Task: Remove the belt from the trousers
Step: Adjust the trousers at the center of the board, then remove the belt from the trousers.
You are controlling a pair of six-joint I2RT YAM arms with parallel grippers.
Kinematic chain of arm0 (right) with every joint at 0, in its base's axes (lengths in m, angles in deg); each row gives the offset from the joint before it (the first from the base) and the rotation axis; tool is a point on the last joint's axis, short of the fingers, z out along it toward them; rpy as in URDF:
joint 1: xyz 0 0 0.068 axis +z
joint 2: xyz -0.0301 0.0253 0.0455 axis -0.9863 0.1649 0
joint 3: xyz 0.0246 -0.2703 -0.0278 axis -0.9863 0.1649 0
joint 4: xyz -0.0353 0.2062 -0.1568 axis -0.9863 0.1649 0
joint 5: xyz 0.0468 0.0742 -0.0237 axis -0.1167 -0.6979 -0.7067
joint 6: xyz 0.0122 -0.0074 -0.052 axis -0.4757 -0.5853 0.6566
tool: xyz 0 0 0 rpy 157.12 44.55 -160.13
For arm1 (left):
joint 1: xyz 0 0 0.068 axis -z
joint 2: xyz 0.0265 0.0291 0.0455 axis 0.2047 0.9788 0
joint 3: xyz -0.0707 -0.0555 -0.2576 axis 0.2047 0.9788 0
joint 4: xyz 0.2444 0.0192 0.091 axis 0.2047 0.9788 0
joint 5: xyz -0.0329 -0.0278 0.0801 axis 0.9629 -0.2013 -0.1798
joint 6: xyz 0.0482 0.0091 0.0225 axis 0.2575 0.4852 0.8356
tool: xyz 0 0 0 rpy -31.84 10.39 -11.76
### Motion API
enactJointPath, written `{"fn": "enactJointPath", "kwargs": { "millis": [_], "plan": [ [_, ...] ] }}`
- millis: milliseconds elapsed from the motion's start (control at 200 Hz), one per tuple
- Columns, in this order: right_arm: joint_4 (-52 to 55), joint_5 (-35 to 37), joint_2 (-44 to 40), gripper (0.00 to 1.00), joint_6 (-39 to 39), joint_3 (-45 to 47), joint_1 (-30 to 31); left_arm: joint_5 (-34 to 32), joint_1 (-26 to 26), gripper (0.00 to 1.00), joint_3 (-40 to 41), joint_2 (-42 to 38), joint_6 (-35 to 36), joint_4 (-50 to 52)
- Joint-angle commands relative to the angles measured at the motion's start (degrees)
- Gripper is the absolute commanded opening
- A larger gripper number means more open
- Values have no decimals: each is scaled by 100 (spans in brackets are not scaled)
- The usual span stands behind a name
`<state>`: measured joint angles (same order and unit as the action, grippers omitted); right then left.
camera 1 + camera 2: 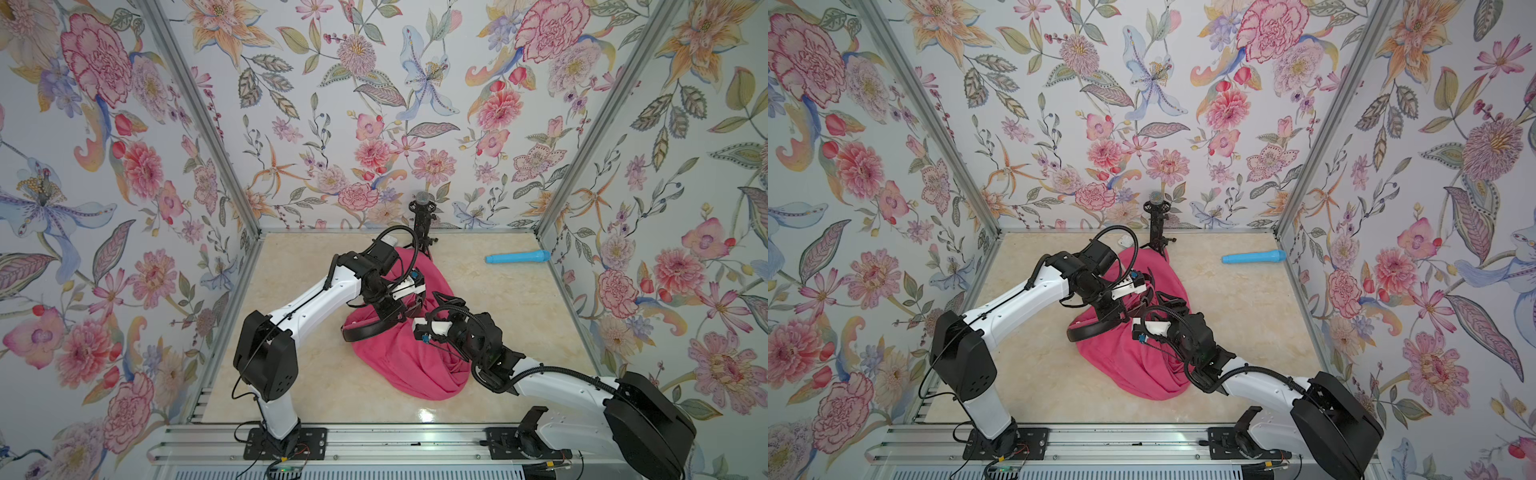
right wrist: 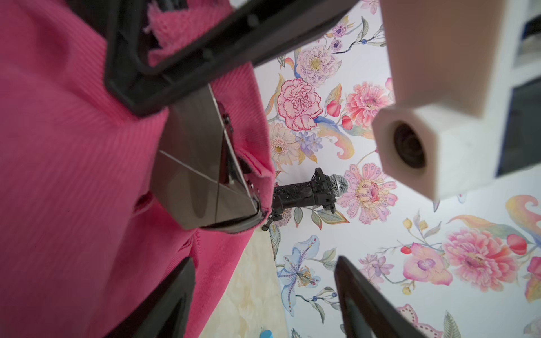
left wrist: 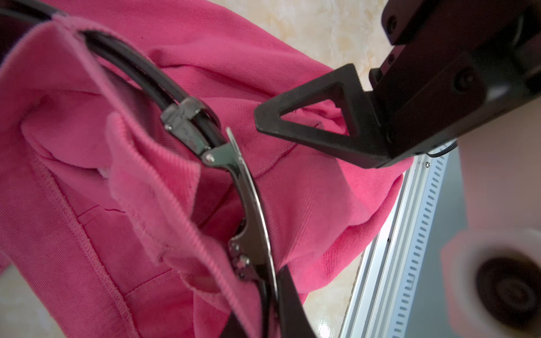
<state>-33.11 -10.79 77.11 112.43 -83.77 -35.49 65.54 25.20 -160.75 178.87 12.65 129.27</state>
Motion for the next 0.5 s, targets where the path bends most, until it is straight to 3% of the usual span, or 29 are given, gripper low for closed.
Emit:
{"fn": "enactJointPath", "kwargs": {
  "millis": [0, 170, 495],
  "plan": [
    [-334, -227, 264, 76, 852, -256, 54, 313, -54, 0, -152, -162, 231, 205],
    [-380, -248, 674, 75, 1239, -437, 57, 415, -54, 0, -133, -259, 225, 196],
    [-500, -514, 1017, 81, 1285, -456, 95, 523, -52, 3, -150, -291, 267, 205]
  ]
}}
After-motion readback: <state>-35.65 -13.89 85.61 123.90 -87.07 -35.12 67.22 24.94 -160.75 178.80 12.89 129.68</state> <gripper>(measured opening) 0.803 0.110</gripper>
